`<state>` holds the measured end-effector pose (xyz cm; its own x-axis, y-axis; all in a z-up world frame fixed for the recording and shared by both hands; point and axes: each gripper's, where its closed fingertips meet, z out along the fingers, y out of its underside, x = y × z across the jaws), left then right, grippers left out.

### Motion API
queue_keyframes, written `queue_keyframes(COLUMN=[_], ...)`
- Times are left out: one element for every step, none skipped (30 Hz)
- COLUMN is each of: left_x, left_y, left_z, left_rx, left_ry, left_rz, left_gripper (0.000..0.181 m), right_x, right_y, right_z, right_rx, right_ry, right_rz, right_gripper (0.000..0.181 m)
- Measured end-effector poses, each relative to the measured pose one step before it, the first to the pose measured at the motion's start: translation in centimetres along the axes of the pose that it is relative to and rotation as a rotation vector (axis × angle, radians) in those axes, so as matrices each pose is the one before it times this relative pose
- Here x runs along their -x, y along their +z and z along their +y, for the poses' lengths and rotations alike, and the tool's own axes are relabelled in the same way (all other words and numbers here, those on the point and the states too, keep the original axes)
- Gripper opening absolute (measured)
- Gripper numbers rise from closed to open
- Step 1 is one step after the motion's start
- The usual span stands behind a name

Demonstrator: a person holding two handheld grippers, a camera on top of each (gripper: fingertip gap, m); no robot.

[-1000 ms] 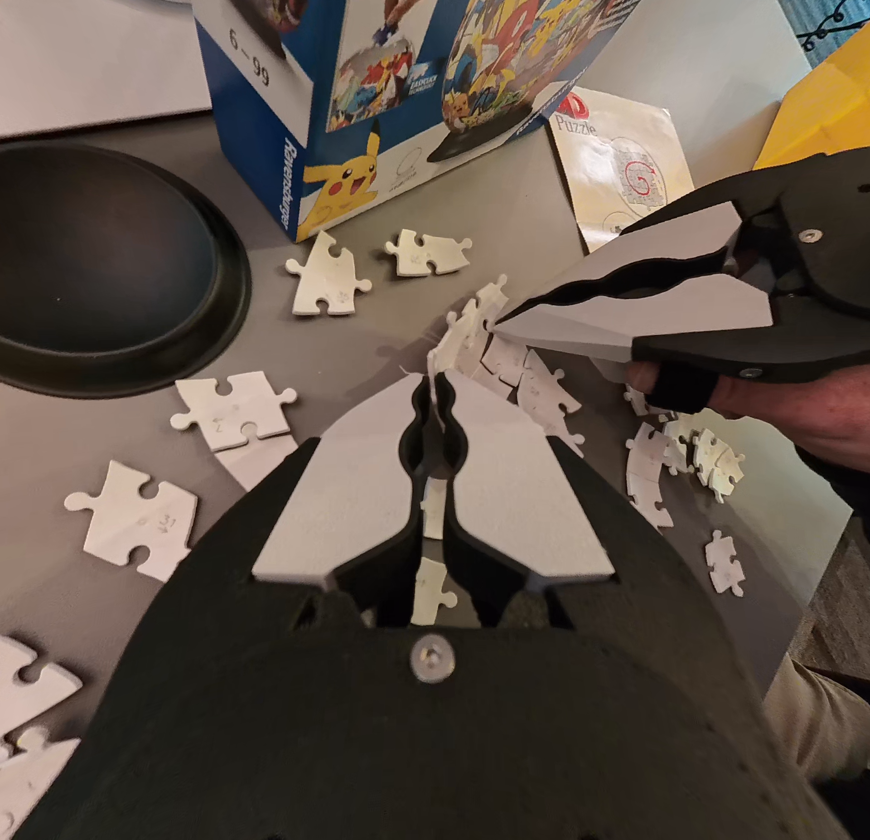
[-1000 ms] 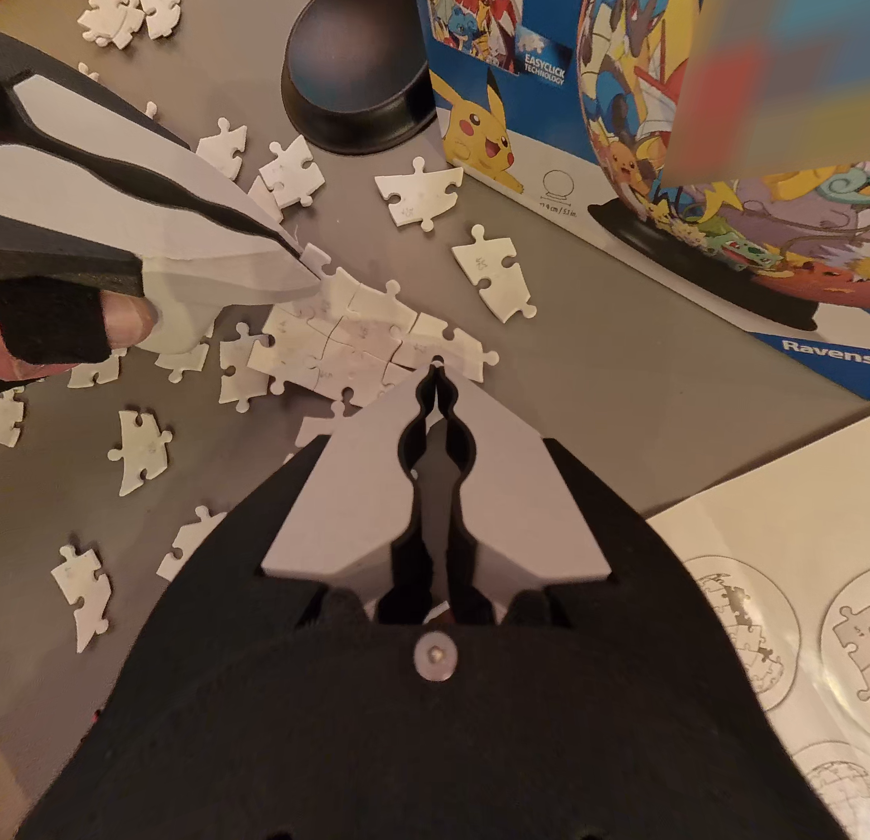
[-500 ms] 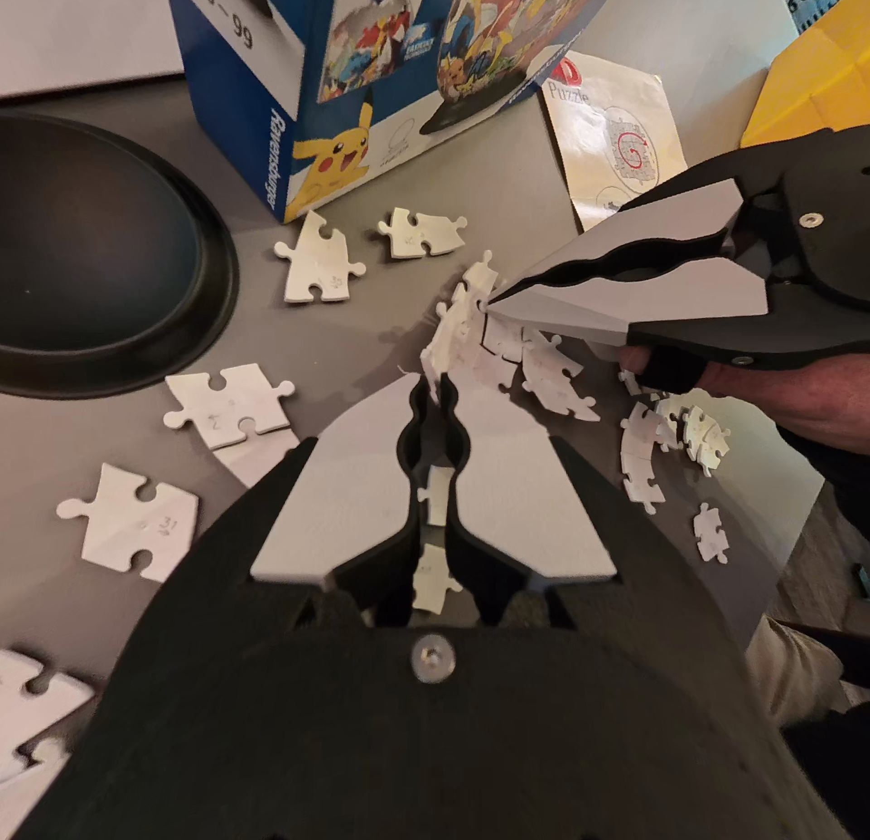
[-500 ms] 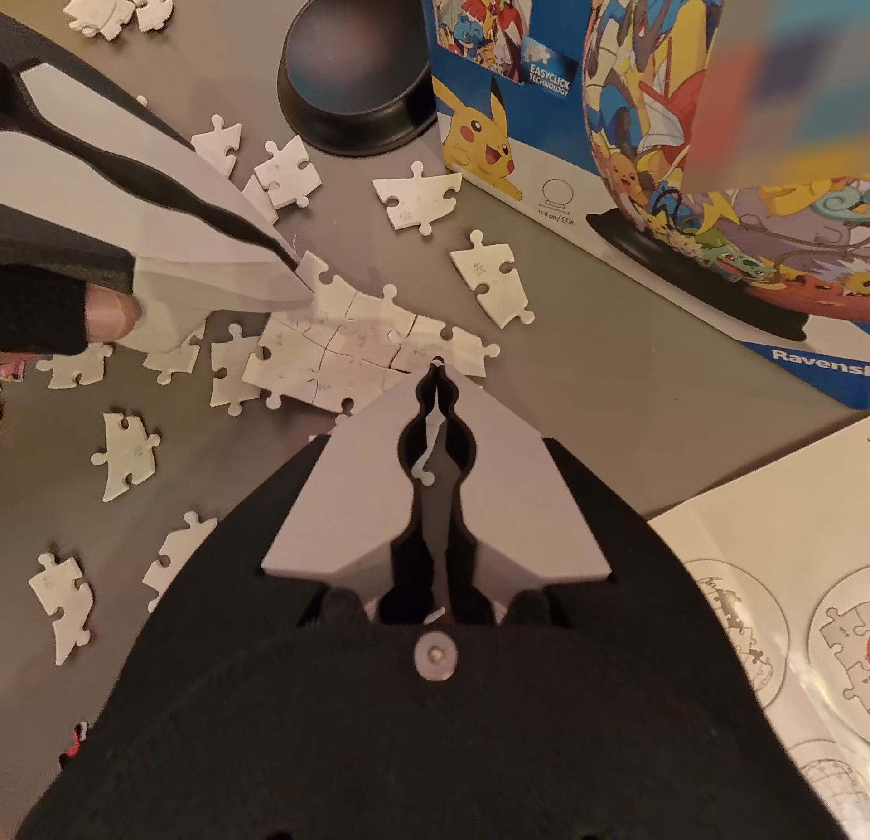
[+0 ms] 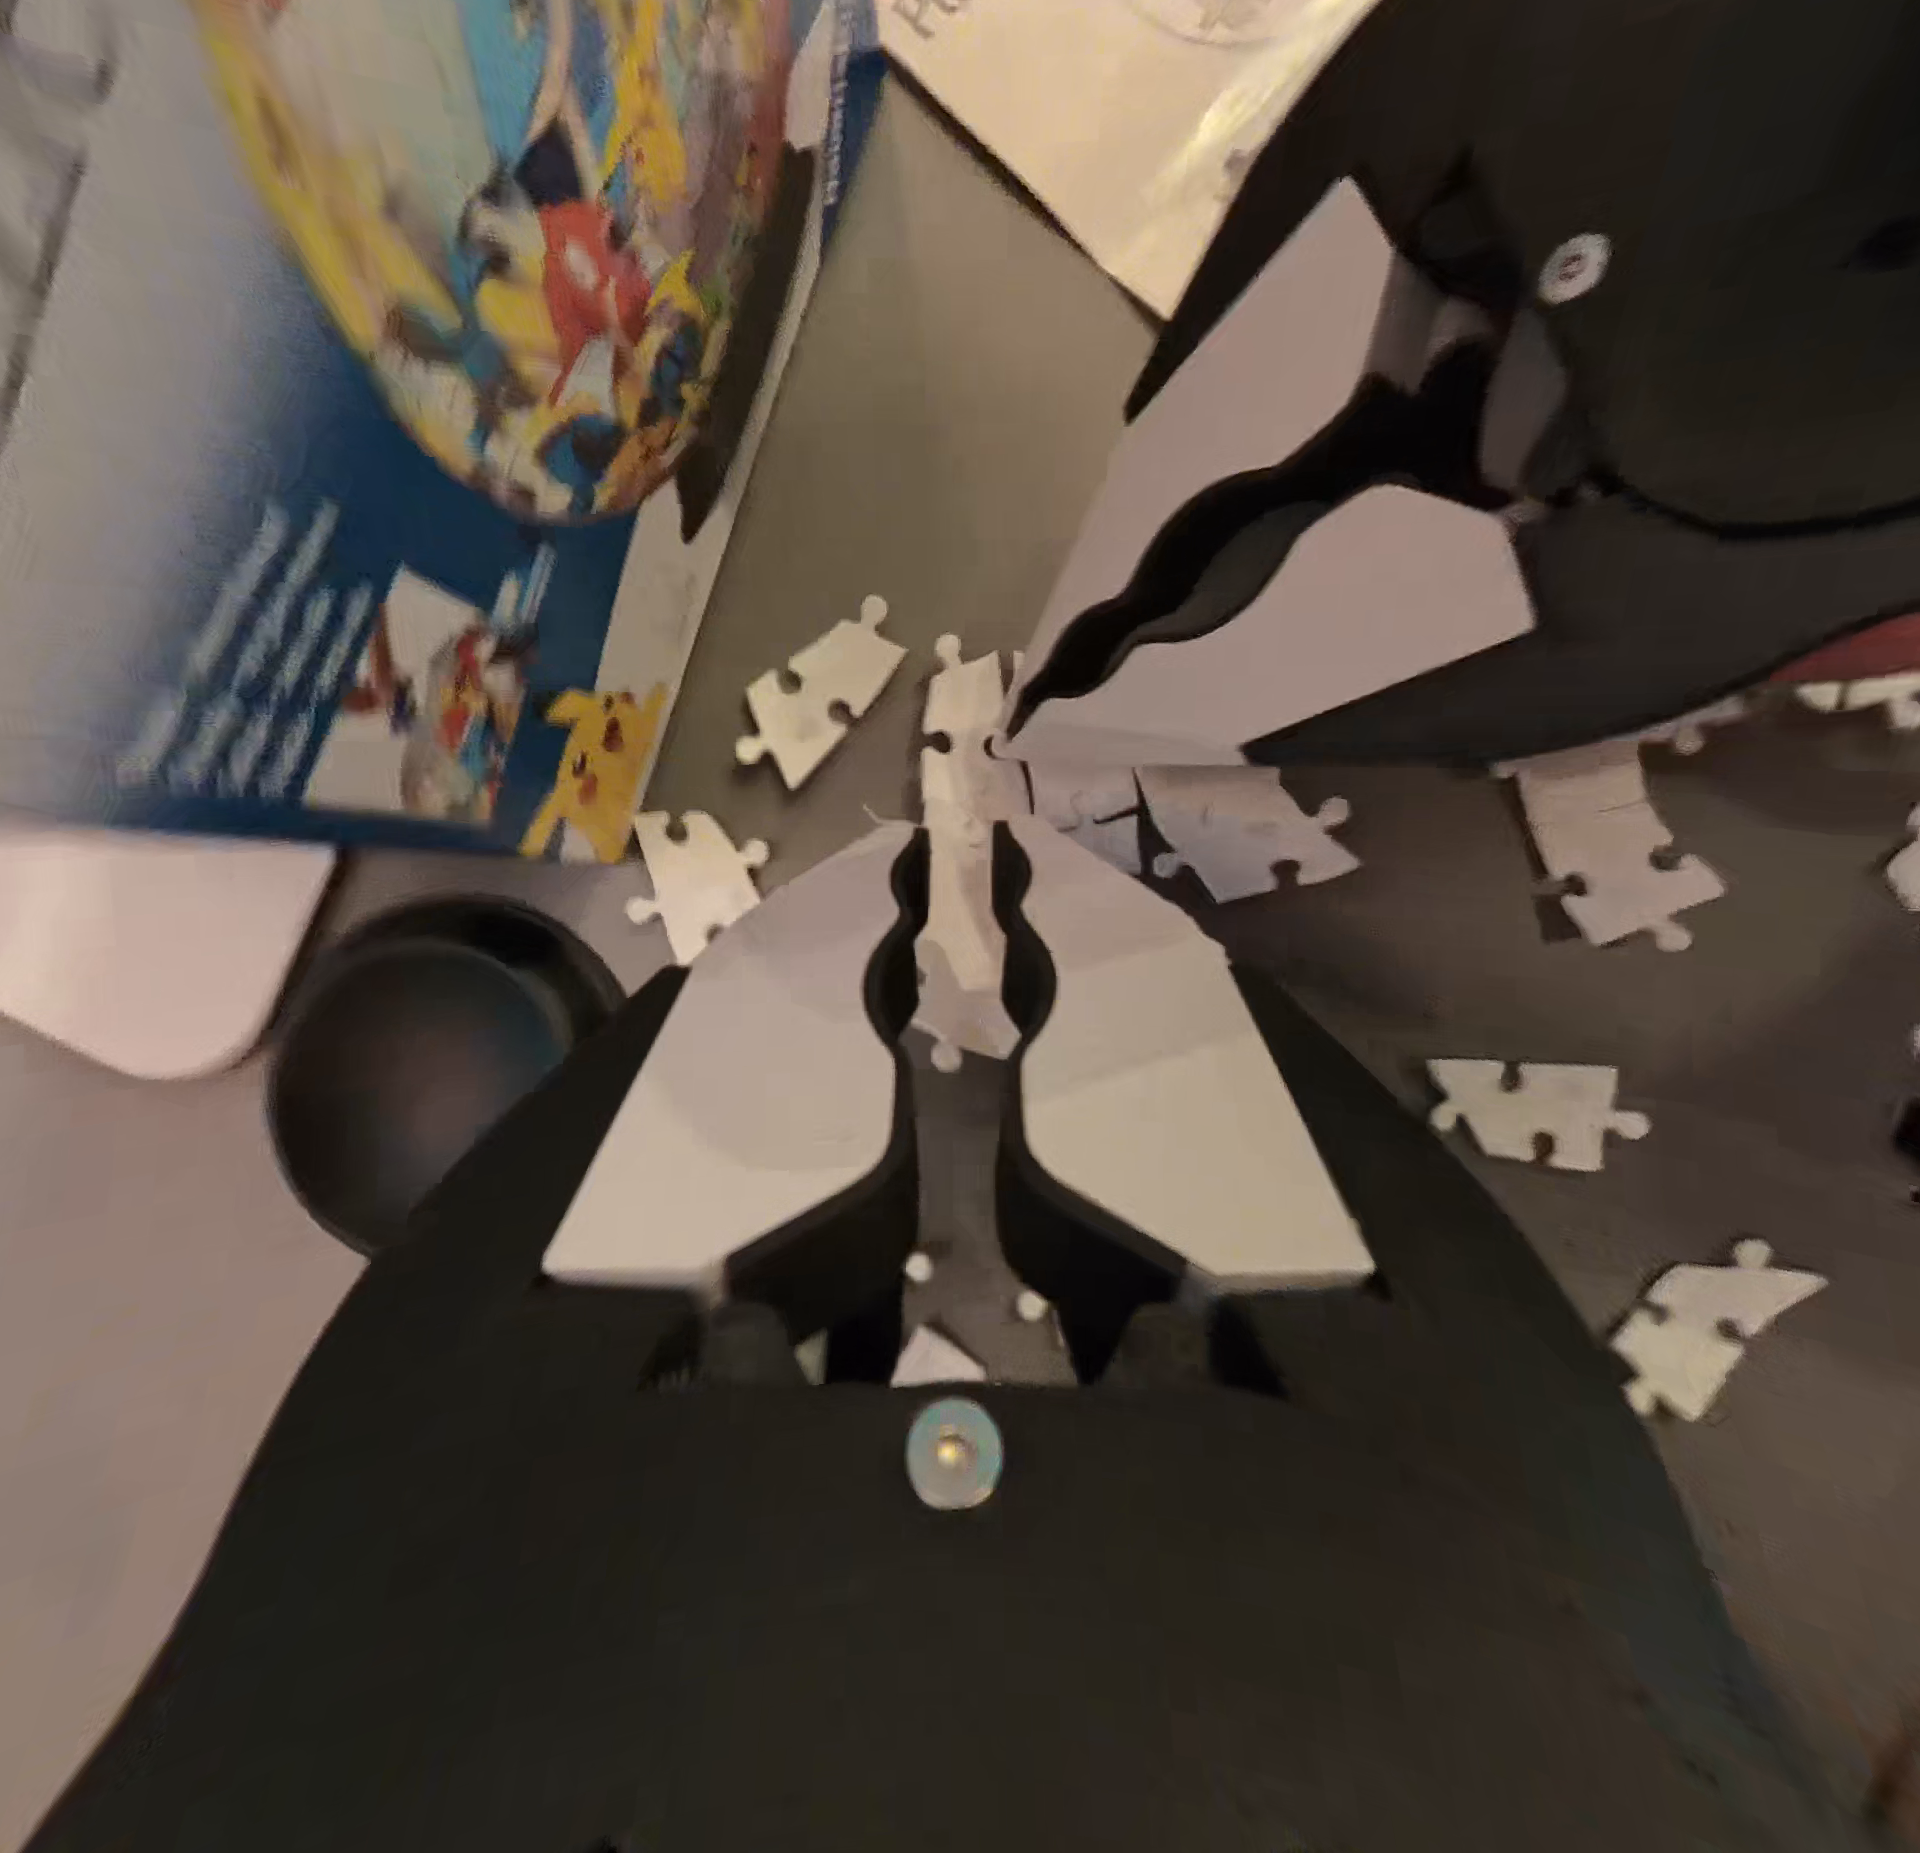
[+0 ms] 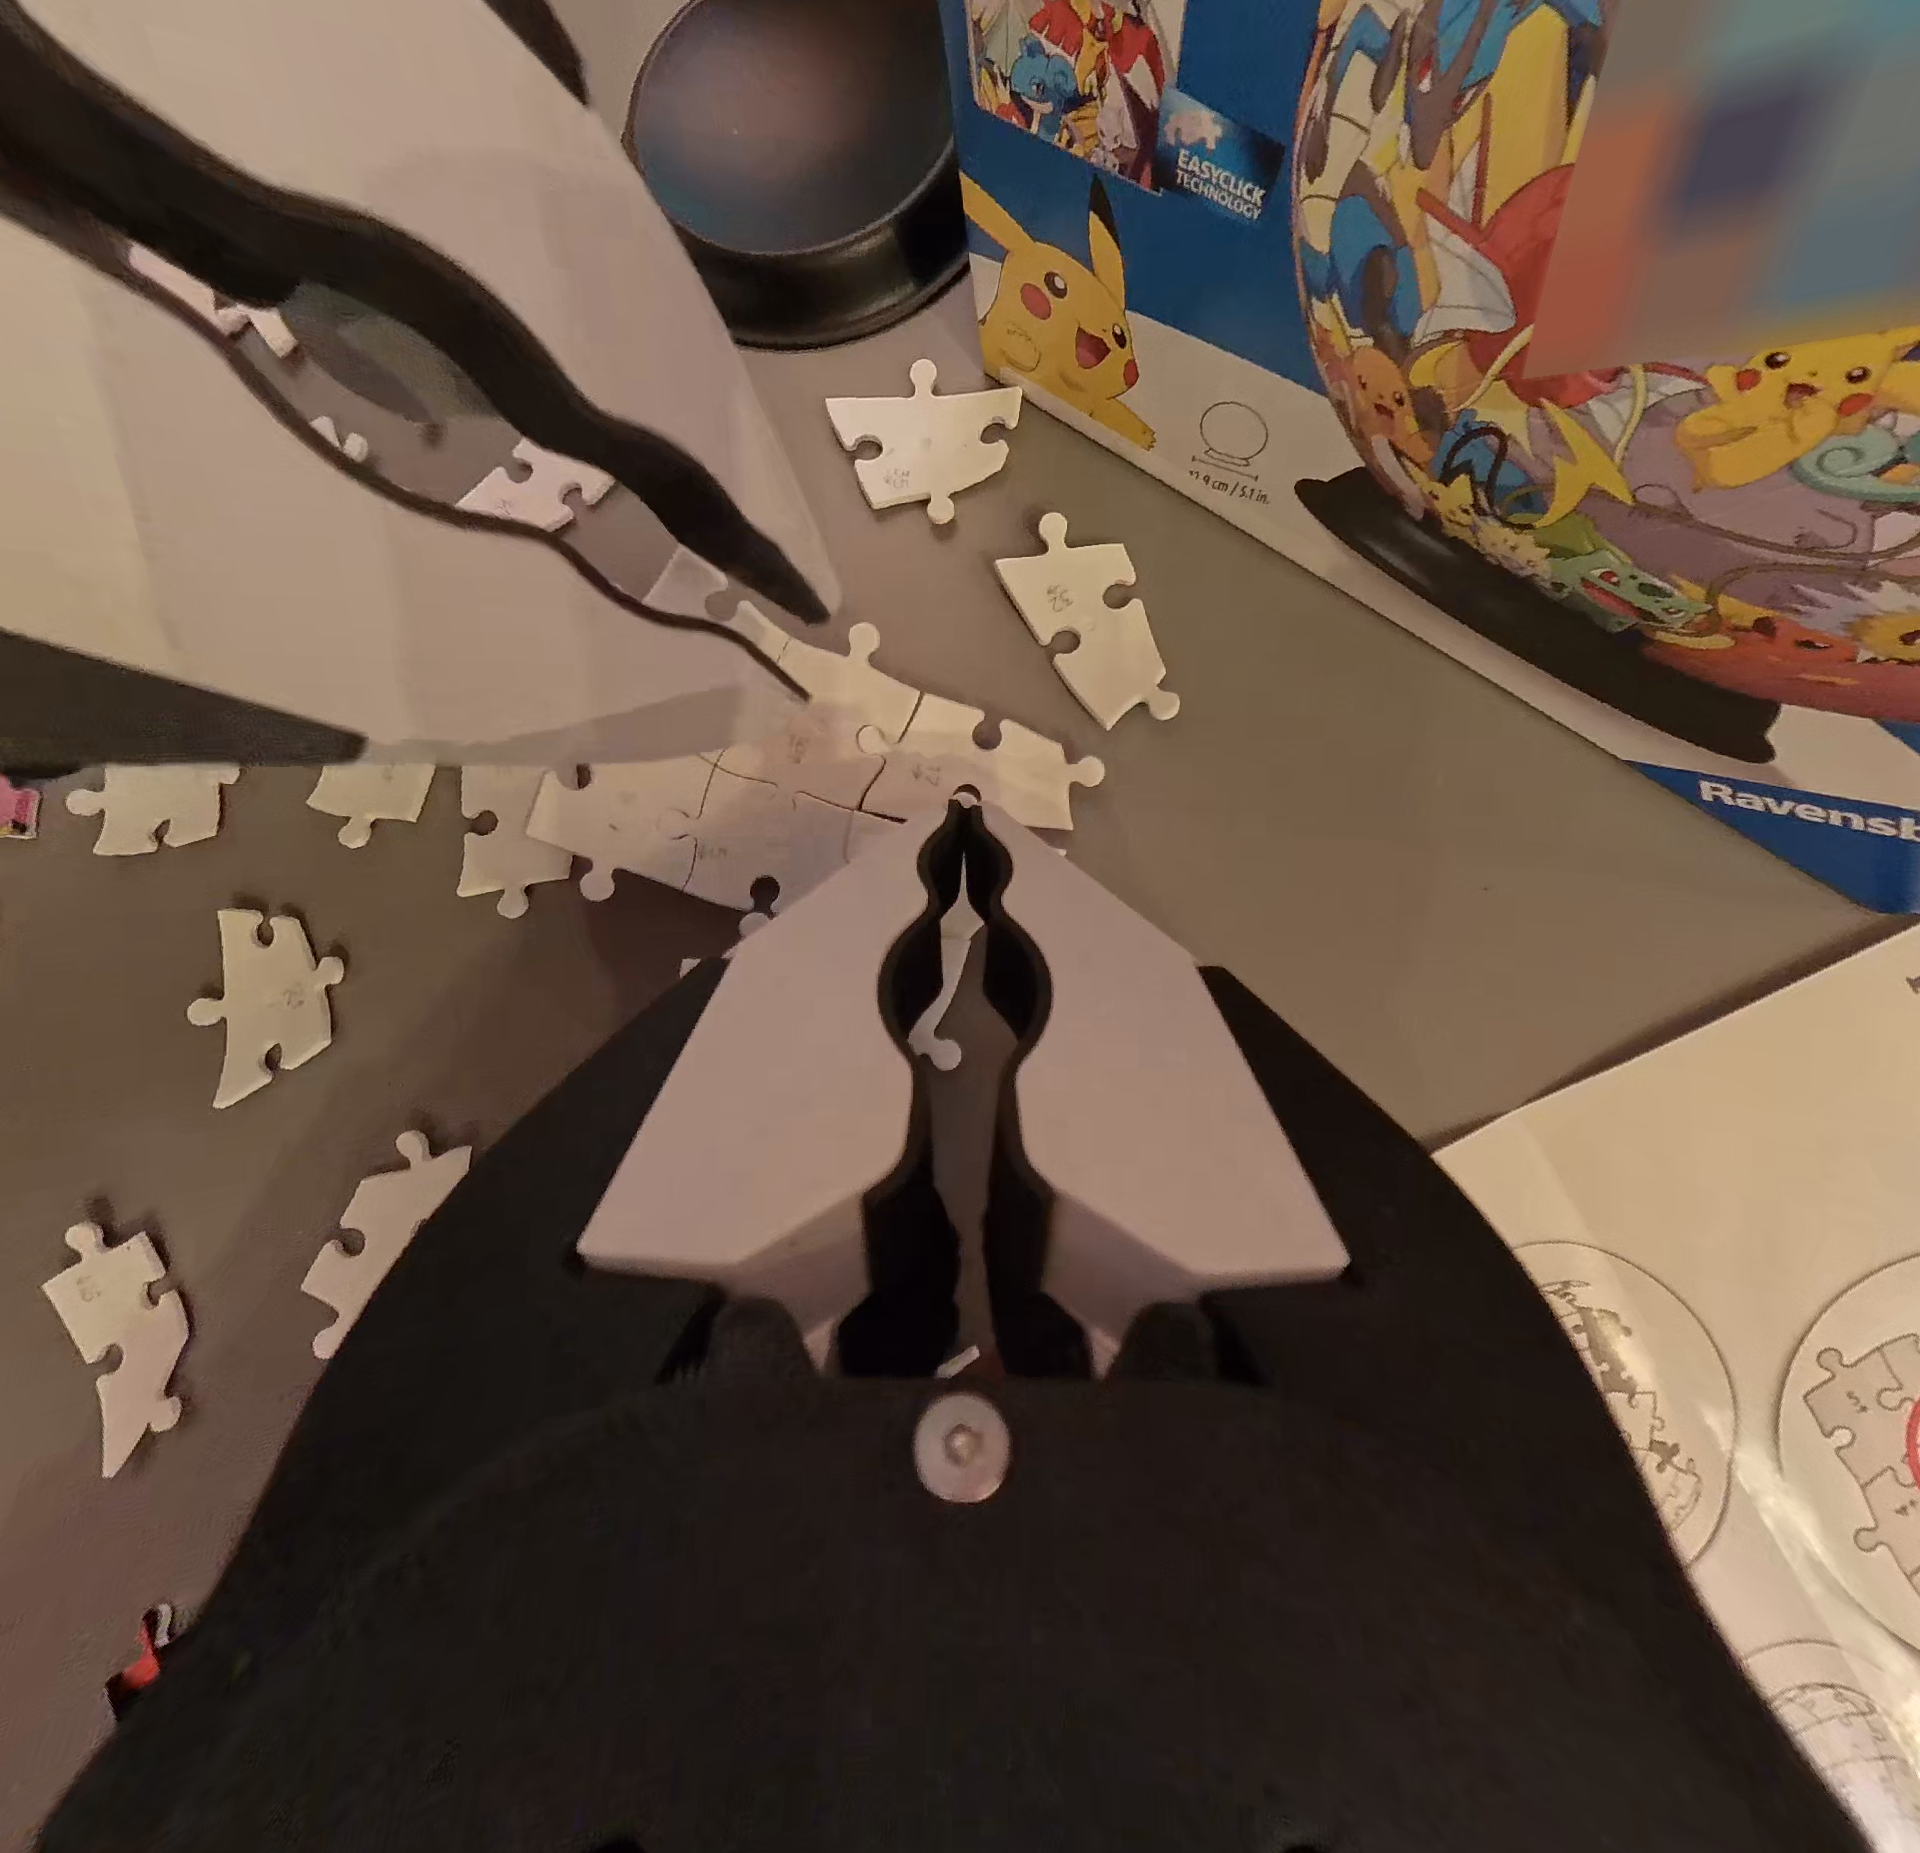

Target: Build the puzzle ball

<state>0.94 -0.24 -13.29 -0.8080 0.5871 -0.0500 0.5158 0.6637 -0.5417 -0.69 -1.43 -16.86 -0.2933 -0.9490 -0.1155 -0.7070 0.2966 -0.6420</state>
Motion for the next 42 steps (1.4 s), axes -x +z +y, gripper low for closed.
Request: queue_keyframes(left_x=[-0.445, -0.406, -0.166, -0.021, 0.039, -0.113, 0.047, 0.117, -0.032, -0.113, -0.007, -0.015, -0.154, -0.068, 0.180, 0.016, -0.024, 0.019, 0.051, 0.051, 0.026, 0.022, 0.006, -0.007, 0.008, 0.000, 0.005, 0.009, -0.001, 0.004, 0.006, 0.001, -0.008, -0.007, -0.001, -0.002, 0.000, -0.013, -0.007, -0.017, -0.040, -0.024], left_y=[0.163, 0.334, 0.459, 0.459, 0.268, 0.176, 0.120, 0.045, 0.066, 0.120, 0.170, 0.213, 0.261, 0.247, 0.191, 0.104, 0.045, 0.018, 0.043, 0.068, 0.030, 0.016, 0.037, 0.019, 0.023, 0.009, 0.023, 0.008, -0.007, 0.005, 0.017, 0.002, 0.000, 0.015, -0.003, 0.009, 0.002, 0.015, 0.000, -0.002, 0.009, 0.002], left_z=[-0.477, -0.225, 0.044, 0.310, 0.174, 0.115, 0.086, 0.179, 0.122, 0.047, 0.120, 0.190, 0.183, 0.149, 0.209, 0.046, -0.020, -0.015, 0.053, 0.063, -0.007, 0.013, -0.003, -0.008, 0.005, 0.009, 0.021, -0.016, 0.013, 0.003, -0.007, -0.001, 0.002, -0.005, 0.001, 0.007, -0.019, -0.015, -0.002, 0.017, -0.067, -0.003], left_rx=[0.0071, 0.0184, 0.0316, 0.0376, 0.0191, 0.0123, 0.0070, 0.0125, 0.0076, 0.0004, 0.0046, 0.0067, 0.0050, 0.0020, 0.0067, -0.0023, -0.0031, -0.0007, 0.0052, 0.0069, 0.0020, 0.0041, 0.0032, 0.0033, 0.0040, 0.0046, 0.0057, 0.0035, 0.0051, 0.0057, 0.0061, 0.0065, 0.0066, 0.0054, 0.0036, 0.0026, 0.0005, -0.0005, 0.0027, 0.0019, -0.0038, 0.0021], left_ry=[0.0592, 0.0280, 0.0311, 0.0417, 0.0094, -0.0058, 0.0040, 0.0102, 0.0082, 0.0012, 0.0004, 0.0090, 0.0040, -0.0084, -0.0093, 0.0006, -0.0010, -0.0031, -0.0021, 0.0028, -0.0001, -0.0075, 0.0020, 0.0056, 0.0034, 0.0024, 0.0053, 0.0027, -0.0006, 0.0005, 0.0054, 0.0064, 0.0042, 0.0053, 0.0029, 0.0003, 0.0016, 0.0014, 0.0020, 0.0002, 0.0032, 0.0022], left_rz=[0.0244, 0.0345, 0.0215, 0.0066, 0.0156, 0.0303, 0.0107, 0.0000, 0.0081, 0.0126, 0.0031, -0.0014, 0.0087, 0.0066, -0.0063, 0.0006, 0.0040, 0.0002, 0.0002, -0.0007, 0.0010, 0.0039, 0.0016, -0.0014, -0.0038, -0.0037, -0.0041, -0.0036, -0.0031, -0.0032, -0.0050, -0.0057, -0.0040, -0.0041, -0.0045, -0.0039, -0.0027, -0.0020, -0.0030, -0.0013, 0.0012, -0.0011], left_gripper=[0.007, 0.004, 0.004, 0.001, 0.000, 0.000, 0.000, 0.000, 0.000, 0.000, 0.000, 0.000, 0.000, 0.000, 0.000, 0.000, 0.000, 0.000, 0.000, 0.000, 0.000, 0.000, 0.000, 0.000, 0.000, 0.000, 0.000, 0.000, 0.000, 0.000, 0.000, 0.000, 0.000, 0.000, 0.000, 0.000, 0.000, 0.000, 0.000, 0.000, 0.000, 0.000], right_x=[0.001, 0.014, 0.005, 0.007, -0.005, -0.009, -0.007, -0.008, -0.004, -0.011, -0.001, -0.008, 0.001, -0.005, 0.005, 0.014, -0.016, -0.012, -0.020, -0.005, -0.012, -0.030, -0.067, -0.023, 0.041, 0.011, 0.003, 0.025, 0.048, 0.076, 0.087, 0.051, -0.023, 0.044, 0.096, 0.054, 0.010, 0.037, -0.024, -0.067, -0.107, -0.045], right_y=[0.005, 0.000, -0.003, 0.000, -0.006, 0.000, 0.002, 0.002, -0.003, 0.004, -0.002, -0.004, -0.007, -0.006, -0.003, -0.012, -0.002, -0.009, -0.012, -0.024, -0.016, -0.035, -0.066, -0.054, -0.092, -0.145, -0.168, -0.181, -0.180, -0.149, -0.059, 0.021, 0.078, 0.108, 0.139, 0.167, 0.170, 0.113, 0.107, 0.065, 0.078, 0.054], right_z=[-0.002, -0.005, 0.000, -0.001, 0.021, -0.011, 0.007, -0.030, 0.024, -0.020, -0.006, 0.000, 0.001, 0.006, 0.002, -0.012, -0.016, -0.011, -0.039, -0.049, -0.027, -0.070, -0.061, -0.059, -0.091, -0.152, -0.130, -0.110, -0.067, 0.007, 0.101, 0.119, 0.207, 0.131, 0.125, 0.071, 0.052, -0.031, -0.074, -0.022, 0.037, 0.010], right_rx=[-0.0012, -0.0009, -0.0003, -0.0010, -0.0044, -0.0064, -0.0030, -0.0042, 0.0000, -0.0015, -0.0016, -0.0030, -0.0033, -0.0022, -0.0009, -0.0007, -0.0011, -0.0012, -0.0018, -0.0024, -0.0014, -0.0046, -0.0033, -0.0020, -0.0046, -0.0070, -0.0048, -0.0043, -0.0024, 0.0023, 0.0063, 0.0068, 0.0117, 0.0066, 0.0072, 0.0024, 0.0019, -0.0010, -0.0013, 0.0000, 0.0033, 0.0008], right_ry=[0.0011, 0.0002, 0.0002, 0.0034, 0.0157, 0.0052, 0.0032, 0.0039, 0.0011, 0.0042, 0.0107, 0.0130, 0.0093, 0.0048, 0.0046, 0.0054, 0.0054, 0.0053, 0.0049, 0.0032, 0.0034, 0.0063, 0.0030, 0.0007, 0.0046, 0.0057, 0.0030, -0.0001, 0.0002, 0.0021, 0.0013, -0.0032, -0.0037, -0.0033, 0.0024, -0.0007, 0.0011, 0.0013, 0.0006, 0.0067, 0.0071, 0.0092], right_rz=[-0.0014, -0.0011, -0.0011, -0.0029, -0.0106, -0.0080, -0.0038, -0.0029, -0.0021, -0.0032, -0.0065, -0.0086, -0.0068, -0.0046, -0.0039, -0.0029, -0.0016, -0.0021, -0.0012, -0.0009, -0.0012, -0.0010, 0.0025, -0.0004, -0.0050, -0.0041, -0.0022, -0.0019, -0.0030, -0.0065, -0.0060, -0.0019, 0.0026, -0.0011, -0.0054, -0.0029, -0.0008, -0.0006, 0.0031, 0.0011, 0.0029, -0.0016], right_gripper=[0.000, 0.000, 0.000, 0.000, 0.000, 0.000, 0.000, 0.000, 0.000, 0.000, 0.000, 0.000, 0.000, 0.000, 0.000, 0.000, 0.000, 0.000, 0.000, 0.000, 0.000, 0.000, 0.000, 0.000, 0.000, 0.000, 0.000, 0.000, 0.000, 0.000, 0.000, 0.000, 0.000, 0.000, 0.000, 0.000, 0.000, 0.000, 0.000, 0.000, 0.000, 0.000])
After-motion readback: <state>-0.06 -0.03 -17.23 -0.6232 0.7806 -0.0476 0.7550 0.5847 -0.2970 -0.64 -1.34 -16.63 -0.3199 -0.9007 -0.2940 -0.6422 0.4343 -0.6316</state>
